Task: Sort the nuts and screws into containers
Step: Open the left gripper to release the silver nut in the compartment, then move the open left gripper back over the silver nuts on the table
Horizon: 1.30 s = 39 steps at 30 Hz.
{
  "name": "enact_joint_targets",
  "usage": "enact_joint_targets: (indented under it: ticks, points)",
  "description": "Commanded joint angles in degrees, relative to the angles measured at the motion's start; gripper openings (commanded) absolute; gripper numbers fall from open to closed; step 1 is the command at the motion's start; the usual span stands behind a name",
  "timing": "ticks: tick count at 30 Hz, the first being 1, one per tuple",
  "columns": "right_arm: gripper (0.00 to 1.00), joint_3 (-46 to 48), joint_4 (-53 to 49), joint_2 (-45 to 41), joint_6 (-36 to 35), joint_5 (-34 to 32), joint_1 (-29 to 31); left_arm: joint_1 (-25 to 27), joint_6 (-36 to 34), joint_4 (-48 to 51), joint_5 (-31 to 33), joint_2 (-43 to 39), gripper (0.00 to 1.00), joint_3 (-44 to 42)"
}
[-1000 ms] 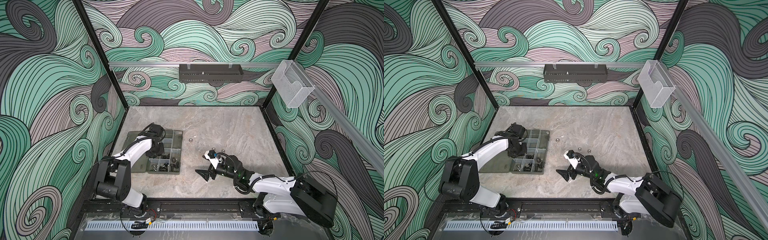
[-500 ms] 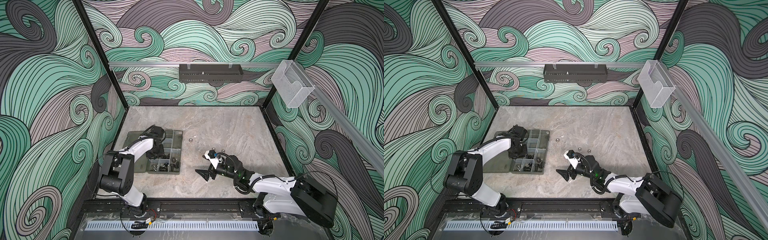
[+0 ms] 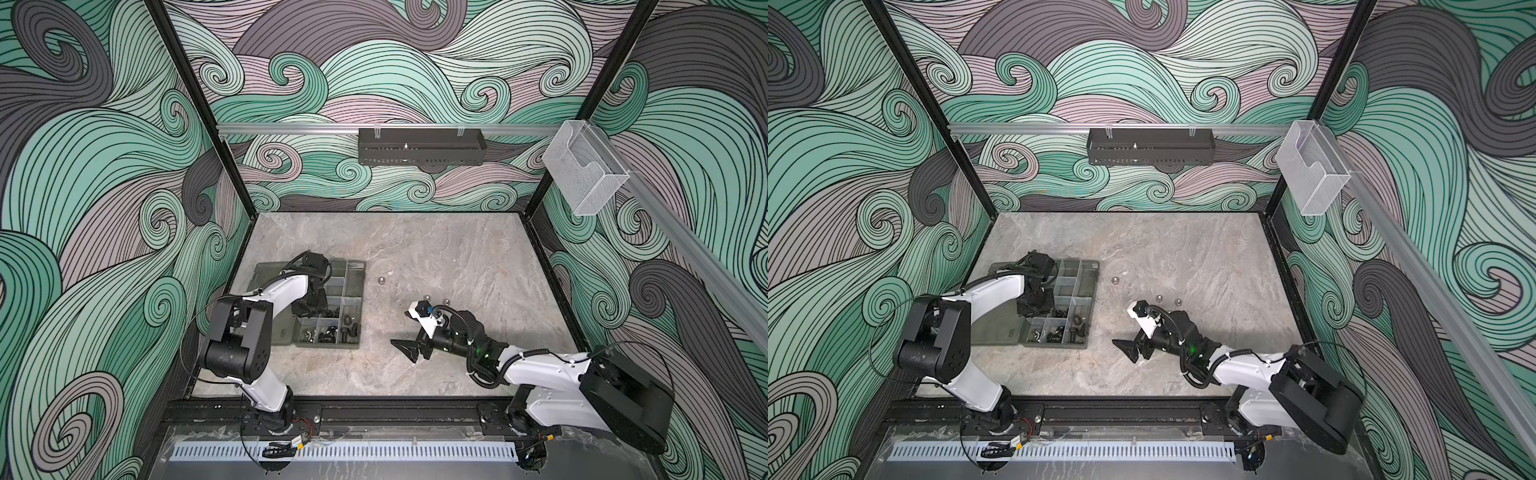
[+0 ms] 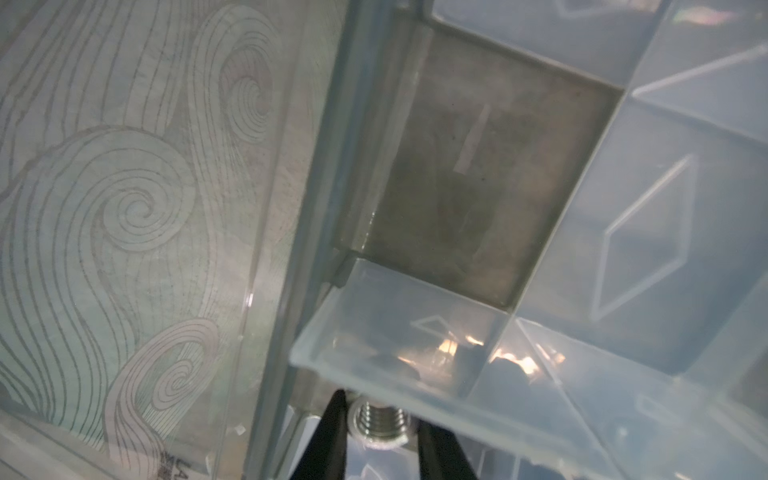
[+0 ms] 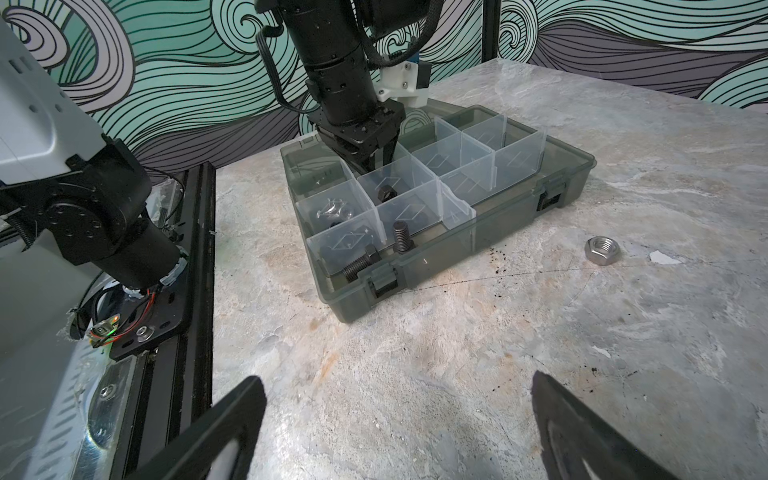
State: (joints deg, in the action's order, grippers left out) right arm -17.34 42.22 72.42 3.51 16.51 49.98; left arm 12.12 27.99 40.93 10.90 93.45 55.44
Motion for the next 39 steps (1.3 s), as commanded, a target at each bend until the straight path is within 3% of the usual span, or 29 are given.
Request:
enact_joint_targets:
  ticks: [1, 18, 33, 39]
  points:
    - [0.99, -1.4, -0.4, 0.7, -1.1, 0.4, 0.3, -0.1, 0.7, 1.0, 0.2, 0.3, 0.28, 1.1]
    - [0.99, -1.7, -1.4, 0.2, -1.3, 0.6, 0.3, -0.1, 0.7, 0.4, -0.6, -4.4, 0.37, -0.8]
    - [0.99, -1.7, -2.0, 0.0, -1.0, 0.0, 0.3, -0.1, 0.5, 3.7, -1.1, -10.3, 0.37, -0.3]
    - [0.99, -3.2, -6.2, -0.5, 0.1, -1.3, -0.3, 1.3, -0.4, 1.9, -6.0, -14.7, 0.36, 0.8]
